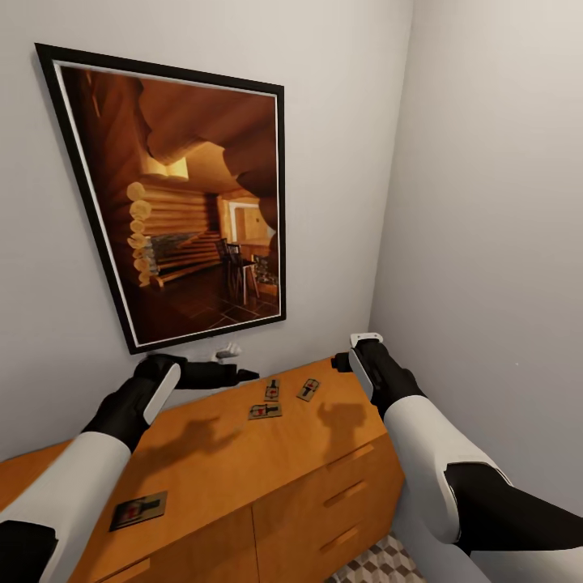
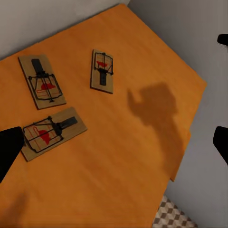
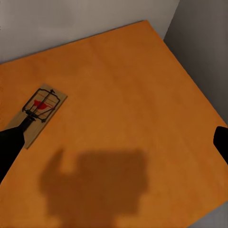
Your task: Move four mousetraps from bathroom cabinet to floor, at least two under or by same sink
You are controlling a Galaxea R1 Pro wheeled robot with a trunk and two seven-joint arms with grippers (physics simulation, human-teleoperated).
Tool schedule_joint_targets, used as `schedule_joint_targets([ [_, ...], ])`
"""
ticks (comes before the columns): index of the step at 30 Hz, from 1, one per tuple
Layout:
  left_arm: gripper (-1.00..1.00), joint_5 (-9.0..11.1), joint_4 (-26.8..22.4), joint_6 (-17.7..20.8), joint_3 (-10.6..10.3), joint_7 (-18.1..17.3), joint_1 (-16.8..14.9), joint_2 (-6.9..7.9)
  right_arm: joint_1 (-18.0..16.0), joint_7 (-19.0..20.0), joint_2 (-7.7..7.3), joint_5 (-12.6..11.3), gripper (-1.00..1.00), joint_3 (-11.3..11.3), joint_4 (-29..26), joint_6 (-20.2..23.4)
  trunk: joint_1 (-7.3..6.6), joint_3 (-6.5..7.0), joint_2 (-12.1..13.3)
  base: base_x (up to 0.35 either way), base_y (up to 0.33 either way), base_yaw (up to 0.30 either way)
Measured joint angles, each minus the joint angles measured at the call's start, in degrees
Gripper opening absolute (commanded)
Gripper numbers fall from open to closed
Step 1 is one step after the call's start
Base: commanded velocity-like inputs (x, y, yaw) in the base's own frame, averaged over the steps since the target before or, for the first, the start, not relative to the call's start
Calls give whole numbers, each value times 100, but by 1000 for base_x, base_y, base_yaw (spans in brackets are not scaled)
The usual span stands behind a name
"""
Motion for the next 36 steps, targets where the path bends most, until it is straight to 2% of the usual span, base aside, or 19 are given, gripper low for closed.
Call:
schedule_joint_targets([
  [10, 100, 0, -24, -232, -4, -32, 203, -4, 0, 16, 0, 5, 100, 5, 0, 5, 0, 0, 0, 0, 0, 0],
  [36, 100, -4, -27, -248, -9, -42, 232, -32, 0, 45, 1, 3, 100, 34, -9, 32, 0, 0, 0, 0, 0, 0],
])
